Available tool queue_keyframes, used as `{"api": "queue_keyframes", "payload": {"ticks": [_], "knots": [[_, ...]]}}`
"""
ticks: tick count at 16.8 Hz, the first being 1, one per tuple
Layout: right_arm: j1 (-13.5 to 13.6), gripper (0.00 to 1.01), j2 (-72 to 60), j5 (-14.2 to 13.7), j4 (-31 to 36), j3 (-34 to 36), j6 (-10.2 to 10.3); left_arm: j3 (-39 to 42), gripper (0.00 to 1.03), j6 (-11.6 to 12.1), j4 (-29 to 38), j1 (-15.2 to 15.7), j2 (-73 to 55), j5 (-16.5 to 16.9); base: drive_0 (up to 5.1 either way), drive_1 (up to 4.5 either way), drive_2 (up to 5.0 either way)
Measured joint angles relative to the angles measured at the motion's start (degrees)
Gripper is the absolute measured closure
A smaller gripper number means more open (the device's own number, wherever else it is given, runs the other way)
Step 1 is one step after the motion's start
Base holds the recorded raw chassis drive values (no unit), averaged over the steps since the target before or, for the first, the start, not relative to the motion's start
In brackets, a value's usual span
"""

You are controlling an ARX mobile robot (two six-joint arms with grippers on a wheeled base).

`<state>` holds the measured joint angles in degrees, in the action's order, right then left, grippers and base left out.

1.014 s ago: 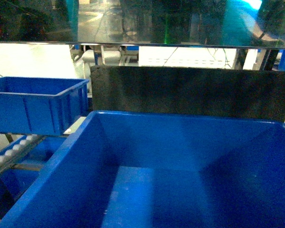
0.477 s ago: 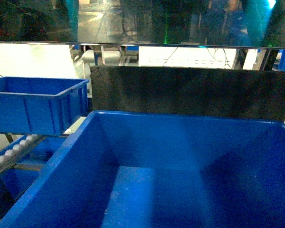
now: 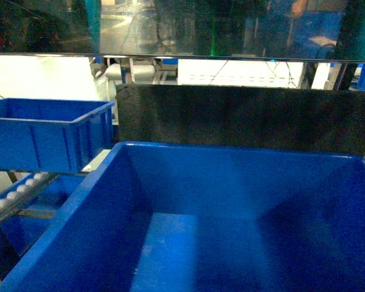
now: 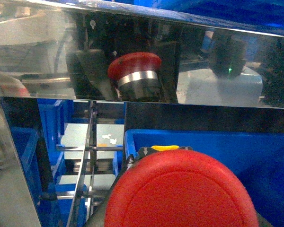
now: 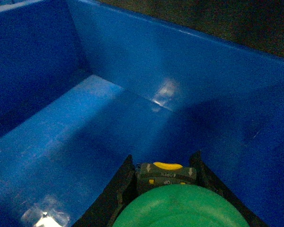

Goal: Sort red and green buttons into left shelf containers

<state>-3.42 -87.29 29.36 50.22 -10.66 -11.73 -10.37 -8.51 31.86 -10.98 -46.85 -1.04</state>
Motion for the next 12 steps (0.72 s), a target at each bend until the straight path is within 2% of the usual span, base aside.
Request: {"api": "queue_keyframes", "payload": {"ticks": [3,5,9,12], "knots": [[1.7,0.72,-3.5,-1.0,-2.6,-3.8,-1.3,0.0,0.79,0.0,0.0,0.0,0.0,0.0,0.0,0.0,0.0],[3.5,0.72,-3.5,-2.1,-5.3,-6.6,-1.2,0.0,0.79,0.0,0.0,0.0,0.0,0.0,0.0,0.0,0.0],[9.2,0.72,-4.8,-3.7,-9.5,-11.2,2.3,0.0,0.79,0.0,0.0,0.0,0.0,0.0,0.0,0.0,0.0],[12.2,0.72,-8.6,-4.1,-12.0,-13.5,2.7,0.0,0.79,0.0,0.0,0.0,0.0,0.0,0.0,0.0,0.0]]}}
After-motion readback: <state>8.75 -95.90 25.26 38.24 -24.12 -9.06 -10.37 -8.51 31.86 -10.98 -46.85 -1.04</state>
